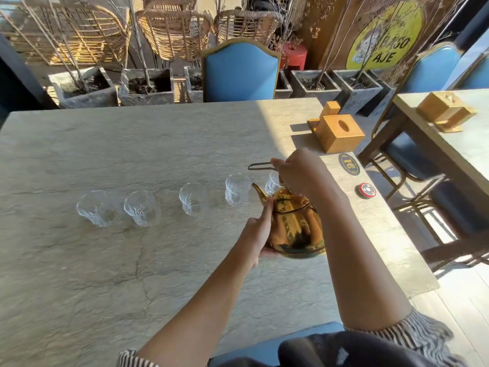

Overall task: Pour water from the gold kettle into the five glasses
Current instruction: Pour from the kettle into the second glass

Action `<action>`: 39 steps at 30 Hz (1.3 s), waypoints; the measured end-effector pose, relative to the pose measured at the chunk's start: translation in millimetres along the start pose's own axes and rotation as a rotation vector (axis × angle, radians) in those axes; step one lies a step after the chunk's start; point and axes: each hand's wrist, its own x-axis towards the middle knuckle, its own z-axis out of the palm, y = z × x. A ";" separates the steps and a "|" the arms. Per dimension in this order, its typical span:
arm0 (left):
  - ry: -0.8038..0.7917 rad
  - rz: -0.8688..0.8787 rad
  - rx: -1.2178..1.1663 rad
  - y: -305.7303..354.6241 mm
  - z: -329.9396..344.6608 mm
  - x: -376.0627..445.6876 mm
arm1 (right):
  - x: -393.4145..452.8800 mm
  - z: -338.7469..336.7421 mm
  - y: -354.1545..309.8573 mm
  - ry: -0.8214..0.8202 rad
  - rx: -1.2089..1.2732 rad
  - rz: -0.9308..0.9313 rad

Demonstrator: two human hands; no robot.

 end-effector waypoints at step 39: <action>0.064 0.104 0.003 -3.3 -14.3 15.7 | -11.7 10.0 8.6 0.012 0.125 -0.004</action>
